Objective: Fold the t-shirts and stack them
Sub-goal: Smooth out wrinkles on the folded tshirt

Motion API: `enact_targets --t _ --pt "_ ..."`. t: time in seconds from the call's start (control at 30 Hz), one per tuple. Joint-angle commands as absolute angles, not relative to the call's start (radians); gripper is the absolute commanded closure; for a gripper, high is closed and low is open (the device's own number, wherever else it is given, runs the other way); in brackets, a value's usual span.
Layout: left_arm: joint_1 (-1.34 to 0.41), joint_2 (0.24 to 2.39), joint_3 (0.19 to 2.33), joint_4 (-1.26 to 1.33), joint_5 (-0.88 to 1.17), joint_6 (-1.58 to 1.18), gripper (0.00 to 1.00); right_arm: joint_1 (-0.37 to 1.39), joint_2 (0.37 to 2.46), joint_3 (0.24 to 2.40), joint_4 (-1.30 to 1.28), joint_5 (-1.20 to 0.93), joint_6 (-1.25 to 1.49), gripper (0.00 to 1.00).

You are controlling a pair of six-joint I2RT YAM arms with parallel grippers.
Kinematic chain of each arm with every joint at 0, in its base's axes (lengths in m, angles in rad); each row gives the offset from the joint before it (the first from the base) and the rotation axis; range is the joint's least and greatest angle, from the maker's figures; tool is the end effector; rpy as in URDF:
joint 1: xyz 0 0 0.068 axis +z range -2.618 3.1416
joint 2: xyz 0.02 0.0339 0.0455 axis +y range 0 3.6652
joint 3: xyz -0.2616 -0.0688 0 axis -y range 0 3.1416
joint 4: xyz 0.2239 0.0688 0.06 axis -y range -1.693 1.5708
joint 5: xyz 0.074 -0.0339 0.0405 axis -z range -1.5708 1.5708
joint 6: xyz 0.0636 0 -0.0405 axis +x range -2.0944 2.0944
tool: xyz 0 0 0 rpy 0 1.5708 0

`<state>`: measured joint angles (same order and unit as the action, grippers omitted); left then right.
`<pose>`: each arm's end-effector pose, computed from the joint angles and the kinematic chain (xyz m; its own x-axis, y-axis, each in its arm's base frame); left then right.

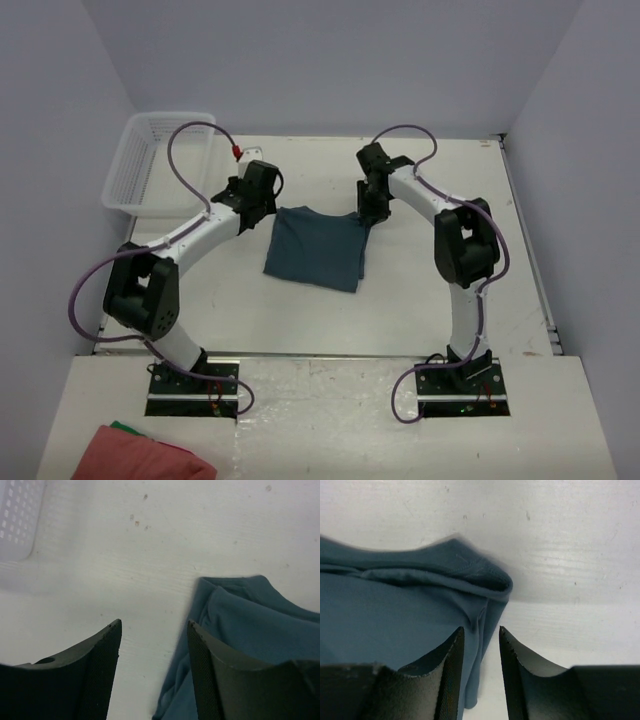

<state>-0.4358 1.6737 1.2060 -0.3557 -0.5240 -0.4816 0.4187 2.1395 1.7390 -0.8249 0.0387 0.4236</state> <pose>0.3412 -0.1238 0.2317 -0.6158 -0.1557 -0.7724 -0.2573 0.9663 0.0104 0.4003 0.1754 0.1725 -0.9458 0.0287 -0.3236 -0.0061 0.9943 0.1060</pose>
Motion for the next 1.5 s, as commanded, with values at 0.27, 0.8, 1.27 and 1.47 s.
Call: enact_targets --t 0.27,0.8,1.27,1.47 --pt "-0.56 1.493 1.055 -0.454 -0.367 -0.643 0.8 0.425 1.993 1.652 -0.769 0.006 0.405 0.64" --pt "-0.565 1.483 0.959 -0.43 -0.302 -0.624 0.79 0.413 2.14 1.781 -0.828 -0.068 0.42 0.65" --pt "-0.574 1.572 0.936 -0.373 -0.275 -0.597 0.78 0.406 2.135 1.772 -0.828 -0.066 0.422 0.65" --pt "-0.572 1.601 0.934 -0.38 -0.299 -0.603 0.82 0.406 2.126 1.753 -0.838 -0.077 0.419 0.67"
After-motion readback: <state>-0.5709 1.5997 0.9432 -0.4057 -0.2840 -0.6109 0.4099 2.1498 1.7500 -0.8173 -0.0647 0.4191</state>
